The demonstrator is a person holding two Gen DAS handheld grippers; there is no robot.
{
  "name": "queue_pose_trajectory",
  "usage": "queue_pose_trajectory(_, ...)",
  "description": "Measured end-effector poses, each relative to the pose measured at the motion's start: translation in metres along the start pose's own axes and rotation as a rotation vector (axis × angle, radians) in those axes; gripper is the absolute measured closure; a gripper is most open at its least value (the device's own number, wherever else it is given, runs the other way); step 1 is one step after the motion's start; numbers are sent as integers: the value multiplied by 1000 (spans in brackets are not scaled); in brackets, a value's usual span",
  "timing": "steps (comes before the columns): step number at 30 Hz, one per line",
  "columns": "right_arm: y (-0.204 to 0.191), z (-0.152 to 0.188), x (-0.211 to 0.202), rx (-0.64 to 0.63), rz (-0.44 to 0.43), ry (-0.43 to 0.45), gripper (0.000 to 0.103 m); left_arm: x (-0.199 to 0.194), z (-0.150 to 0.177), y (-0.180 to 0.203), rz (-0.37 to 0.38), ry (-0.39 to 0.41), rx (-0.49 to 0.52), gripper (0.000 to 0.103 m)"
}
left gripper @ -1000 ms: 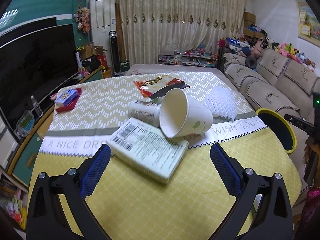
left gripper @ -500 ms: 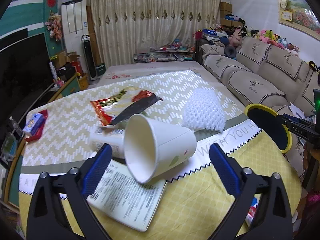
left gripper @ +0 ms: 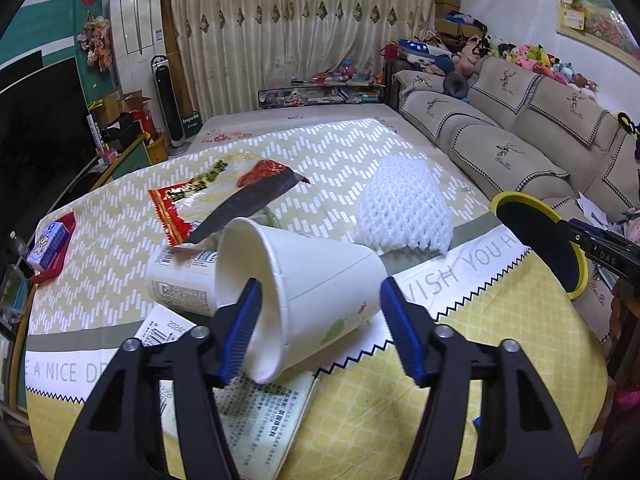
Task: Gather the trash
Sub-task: 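Grasp the white paper cup rim with the left gripper, then carry the paper cup over the bin and open the left gripper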
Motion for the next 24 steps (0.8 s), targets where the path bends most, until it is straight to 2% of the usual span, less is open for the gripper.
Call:
queue_pose_trajectory(5,-1,2,1,5,-7,-2,58,4,2,4,24,-23,-2,76)
queue_pose_trajectory(7,0,2,0,6,-9,-1,58,4,2,6,21,-23,1,92)
queue_pose_trajectory(9,0,3,-1,9,-12,3,58,4,3,7,27,-20,-1,99)
queue_pose_trajectory(18,4,4,-12,18,-18,21,58,-15,-3,20,18,27,24,99)
queue_pose_trajectory(24,6,8,-26,7,-18,40,58,-34,-9,39,43,60,61,99)
Point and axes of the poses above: each gripper's, at about its wrist camera, not at the fingertips, and x roughly the way its jaws point, y to its right, z to its underside, the point moved 4 cm from there along x, roughly the way its jaws point, and after that the axes turned 10 degrees about -x, right-handed, at the moved point
